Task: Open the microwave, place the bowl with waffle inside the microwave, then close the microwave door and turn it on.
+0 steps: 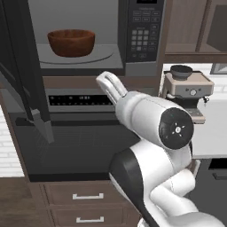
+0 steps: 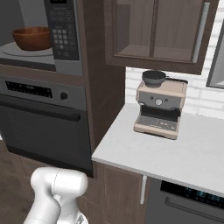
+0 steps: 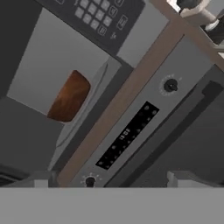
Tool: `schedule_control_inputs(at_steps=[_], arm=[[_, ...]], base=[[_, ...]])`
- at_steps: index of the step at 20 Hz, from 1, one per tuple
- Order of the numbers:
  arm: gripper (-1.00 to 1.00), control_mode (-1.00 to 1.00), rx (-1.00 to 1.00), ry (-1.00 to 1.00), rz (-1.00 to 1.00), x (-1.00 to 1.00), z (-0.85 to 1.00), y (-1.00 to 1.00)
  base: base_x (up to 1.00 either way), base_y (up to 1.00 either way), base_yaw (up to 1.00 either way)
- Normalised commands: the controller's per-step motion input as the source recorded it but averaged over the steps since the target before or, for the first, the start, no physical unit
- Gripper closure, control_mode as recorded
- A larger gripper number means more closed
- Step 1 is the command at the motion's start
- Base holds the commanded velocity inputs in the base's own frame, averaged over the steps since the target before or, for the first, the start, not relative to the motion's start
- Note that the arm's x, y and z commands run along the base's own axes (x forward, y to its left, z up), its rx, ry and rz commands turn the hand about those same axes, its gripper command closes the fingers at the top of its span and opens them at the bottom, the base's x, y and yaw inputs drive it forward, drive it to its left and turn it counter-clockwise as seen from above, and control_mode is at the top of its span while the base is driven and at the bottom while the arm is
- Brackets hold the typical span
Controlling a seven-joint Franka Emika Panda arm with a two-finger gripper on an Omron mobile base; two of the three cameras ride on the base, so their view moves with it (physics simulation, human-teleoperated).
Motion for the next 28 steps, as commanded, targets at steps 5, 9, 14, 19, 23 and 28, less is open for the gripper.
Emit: schedule_control_inputs(at_steps=[5,9,14,19,23,28], arm=[[1.0,-1.0,-0.01,0.0,-0.09,-0.91,-0.6,-0.37],[1.0,-1.0,0.07,-0.08,-0.15,-0.3,-0.66,-0.63],[1.0,-1.0,0.0,-0.04,-0.12,0.0,-0.48,-0.18],[1.0,-1.0,-0.07,-0.03,-0.09,-0.16,-0.29,0.17],[1.0,-1.0,-0.04,-0.18,-0.02,-0.69,-0.27,0.11],[1.0,-1.0,-0.03,-0.25,0.0,-0.7,-0.22,0.2]], base=[[0.0,0.0,0.0],[0.0,0.0,0.0],[0.0,0.0,0.0],[0.0,0.0,0.0],[0.0,0.0,0.0],[0.0,0.0,0.0]])
